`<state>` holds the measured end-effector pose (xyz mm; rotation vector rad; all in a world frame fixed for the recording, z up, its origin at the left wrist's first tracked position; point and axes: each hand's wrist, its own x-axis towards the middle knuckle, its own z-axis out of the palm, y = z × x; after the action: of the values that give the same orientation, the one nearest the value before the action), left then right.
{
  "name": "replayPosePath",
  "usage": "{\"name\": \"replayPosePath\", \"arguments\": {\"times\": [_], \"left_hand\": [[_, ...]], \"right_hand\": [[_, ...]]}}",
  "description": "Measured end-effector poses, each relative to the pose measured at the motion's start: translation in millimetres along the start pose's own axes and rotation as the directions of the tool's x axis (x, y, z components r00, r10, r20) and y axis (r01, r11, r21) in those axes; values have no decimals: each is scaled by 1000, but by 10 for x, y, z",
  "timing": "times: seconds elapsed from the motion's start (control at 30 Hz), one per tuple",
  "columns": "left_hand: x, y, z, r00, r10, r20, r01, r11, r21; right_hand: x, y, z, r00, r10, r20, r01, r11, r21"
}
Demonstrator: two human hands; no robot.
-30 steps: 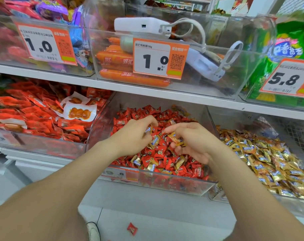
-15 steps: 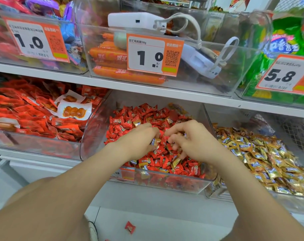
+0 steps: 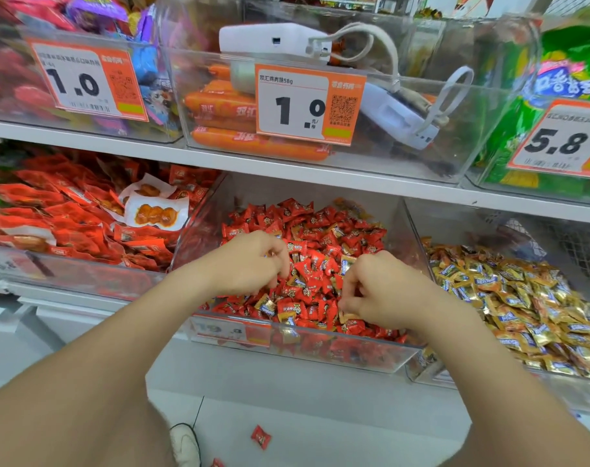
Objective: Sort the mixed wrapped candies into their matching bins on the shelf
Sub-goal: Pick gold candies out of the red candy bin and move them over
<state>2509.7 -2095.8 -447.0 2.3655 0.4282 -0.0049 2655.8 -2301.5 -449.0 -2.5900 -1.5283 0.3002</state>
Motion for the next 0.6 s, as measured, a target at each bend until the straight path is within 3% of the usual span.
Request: {"name": "replayPosePath", "arguments": {"times": [0.13, 0.2, 0.4, 0.53, 0.6], "left_hand": [[-70, -130, 7, 988, 26, 150, -65, 962, 264], [-88, -162, 34, 983, 16, 185, -72, 951, 302], [-66, -179, 51, 992, 51, 112, -94, 902, 422], [-35, -122, 89, 994, 41, 104, -80, 907, 414], [-40, -74, 86, 996, 29, 82, -59, 919, 391]], "right_hand": [[14, 4, 13, 999, -10, 32, 9, 999, 31], [8, -47, -6, 1000, -25, 7, 25, 998, 63], [17, -270, -41, 986, -40, -163, 98, 924, 370], [106, -399, 37, 969, 112, -220, -12, 913, 409], [138, -413, 61, 965, 116, -234, -11, 913, 408]]}}
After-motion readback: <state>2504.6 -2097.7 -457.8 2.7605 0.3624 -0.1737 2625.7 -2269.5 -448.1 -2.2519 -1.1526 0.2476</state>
